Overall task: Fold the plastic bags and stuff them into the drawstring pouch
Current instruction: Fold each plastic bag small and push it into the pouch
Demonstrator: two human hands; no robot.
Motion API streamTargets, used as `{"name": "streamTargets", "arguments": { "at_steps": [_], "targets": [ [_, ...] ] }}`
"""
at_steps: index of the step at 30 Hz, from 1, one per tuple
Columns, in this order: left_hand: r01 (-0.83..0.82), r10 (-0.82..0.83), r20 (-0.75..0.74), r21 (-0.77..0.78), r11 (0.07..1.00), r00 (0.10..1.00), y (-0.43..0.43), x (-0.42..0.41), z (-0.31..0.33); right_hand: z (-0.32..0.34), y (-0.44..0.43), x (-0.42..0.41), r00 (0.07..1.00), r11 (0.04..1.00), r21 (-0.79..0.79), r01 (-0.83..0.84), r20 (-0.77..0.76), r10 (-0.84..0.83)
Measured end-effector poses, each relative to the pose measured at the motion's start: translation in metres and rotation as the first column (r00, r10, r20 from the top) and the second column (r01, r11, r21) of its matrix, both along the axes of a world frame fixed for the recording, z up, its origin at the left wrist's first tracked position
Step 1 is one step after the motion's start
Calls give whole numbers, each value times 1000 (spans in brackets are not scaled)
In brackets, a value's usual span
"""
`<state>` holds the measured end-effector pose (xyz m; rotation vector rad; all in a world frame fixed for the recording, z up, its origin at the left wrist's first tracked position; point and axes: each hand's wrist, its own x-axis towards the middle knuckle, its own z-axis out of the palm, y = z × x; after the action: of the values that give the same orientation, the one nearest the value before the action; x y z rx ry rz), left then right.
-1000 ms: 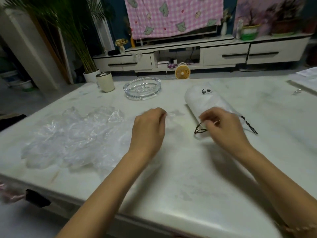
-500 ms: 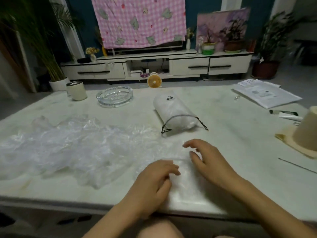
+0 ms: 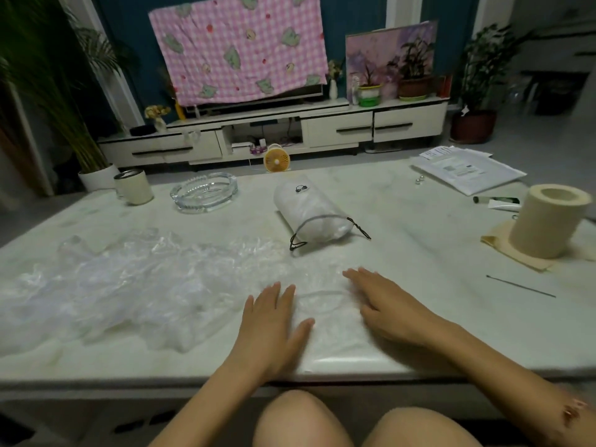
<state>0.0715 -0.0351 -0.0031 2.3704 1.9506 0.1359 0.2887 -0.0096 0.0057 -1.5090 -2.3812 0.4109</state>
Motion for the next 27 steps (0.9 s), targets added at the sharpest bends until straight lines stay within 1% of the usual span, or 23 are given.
{"name": "streamTargets", "arguments": {
  "at_steps": [2,3,4,6,7,9,11,12,13,15,16,17,18,19,20,21,22,23,27],
  "targets": [
    [6,-27,125,164,987,992,3,9,9,10,-4,-15,974,995,73,73,-218,-56],
    [7,-41,169,197,980,985,7,14,13,13,-6,-24,962,993,92,80,-267,-53],
    [21,-49,148,185,982,988,11,18,13,12,-7,-33,971,992,116,58,-239,-29],
    [39,-41,14,95,995,999,16,22,2,-4,-11,-45,999,991,127,-31,-40,37],
    [21,-20,-24,36,999,1000,17,20,-5,-12,-12,-46,996,992,99,-74,61,68],
    [-22,23,15,-68,997,1000,16,17,-13,-23,-16,-36,984,998,-8,-58,170,59],
    [-30,34,43,-97,995,999,12,10,-13,-21,-19,-27,975,995,-57,-79,202,89],
    [-31,34,46,-76,997,998,13,8,-13,-17,-19,-25,979,995,-55,-84,183,92],
    [-39,40,67,-15,999,997,12,8,-9,-13,-18,-24,988,997,-25,-75,136,78],
    [-89,55,179,192,977,982,13,12,-3,-1,-11,-29,1000,995,101,18,-18,-16],
    [-103,41,226,270,957,973,18,16,0,3,-4,-35,996,985,158,62,-67,-52],
    [-74,2,227,311,947,974,25,19,3,5,4,-40,996,979,189,76,-58,-66],
    [-21,-37,185,300,954,982,33,22,4,5,11,-45,998,978,196,65,7,-67],
    [22,-51,117,240,971,992,37,23,0,-1,16,-49,993,984,174,40,102,-59],
    [29,-39,67,145,989,997,42,23,-4,-7,21,-50,980,990,140,23,192,-50],
    [10,-12,51,36,999,999,44,21,-10,-15,23,-48,969,996,80,26,243,-45],
    [-3,5,61,-33,999,998,47,18,-14,-20,25,-46,966,999,20,41,255,-45],
    [-3,7,71,-61,998,997,48,16,-14,-23,26,-43,969,999,-21,47,245,-40],
    [17,-13,57,-78,997,998,48,13,-19,-22,29,-35,975,999,-46,6,221,4]
  ]
}}
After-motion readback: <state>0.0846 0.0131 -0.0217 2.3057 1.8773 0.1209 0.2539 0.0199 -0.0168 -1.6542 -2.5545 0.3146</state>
